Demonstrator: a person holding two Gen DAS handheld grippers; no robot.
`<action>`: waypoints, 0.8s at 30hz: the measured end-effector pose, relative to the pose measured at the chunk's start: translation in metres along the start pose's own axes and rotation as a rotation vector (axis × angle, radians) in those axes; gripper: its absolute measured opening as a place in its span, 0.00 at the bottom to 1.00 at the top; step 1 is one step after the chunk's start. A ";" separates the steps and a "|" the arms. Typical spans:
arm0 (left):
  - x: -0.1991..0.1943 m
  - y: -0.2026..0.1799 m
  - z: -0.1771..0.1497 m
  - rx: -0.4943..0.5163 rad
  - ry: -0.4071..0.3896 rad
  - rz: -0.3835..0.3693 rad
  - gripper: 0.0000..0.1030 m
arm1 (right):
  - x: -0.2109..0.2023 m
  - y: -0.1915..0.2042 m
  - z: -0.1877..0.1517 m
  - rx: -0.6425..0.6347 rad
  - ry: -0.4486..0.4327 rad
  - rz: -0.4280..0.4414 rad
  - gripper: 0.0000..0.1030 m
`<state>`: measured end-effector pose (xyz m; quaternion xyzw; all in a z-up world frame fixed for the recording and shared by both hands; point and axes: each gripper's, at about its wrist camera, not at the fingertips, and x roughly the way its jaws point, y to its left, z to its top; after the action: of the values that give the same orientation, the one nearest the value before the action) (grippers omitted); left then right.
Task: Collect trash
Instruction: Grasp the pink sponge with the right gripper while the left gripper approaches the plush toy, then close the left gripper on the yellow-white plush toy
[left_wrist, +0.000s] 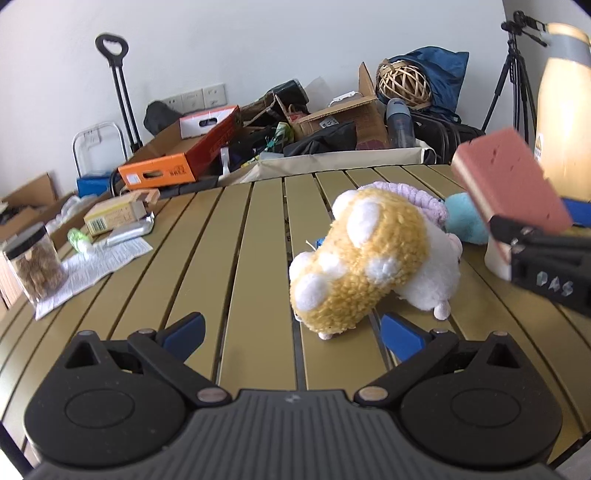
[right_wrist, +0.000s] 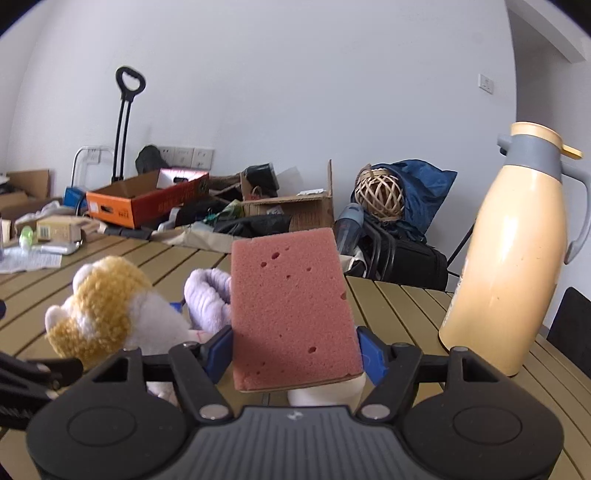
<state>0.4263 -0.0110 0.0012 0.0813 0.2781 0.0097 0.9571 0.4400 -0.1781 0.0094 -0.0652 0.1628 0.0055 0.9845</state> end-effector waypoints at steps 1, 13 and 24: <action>0.000 -0.003 0.000 0.011 -0.009 0.007 1.00 | -0.002 -0.002 0.000 0.011 -0.003 0.000 0.67; 0.013 -0.049 0.000 0.182 -0.096 0.150 1.00 | -0.012 -0.035 -0.010 0.076 0.005 -0.040 0.67; 0.027 -0.069 0.007 0.256 -0.134 0.180 1.00 | -0.019 -0.060 -0.017 0.099 0.012 -0.073 0.67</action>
<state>0.4512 -0.0785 -0.0189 0.2274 0.2042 0.0546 0.9506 0.4184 -0.2397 0.0076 -0.0221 0.1662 -0.0387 0.9851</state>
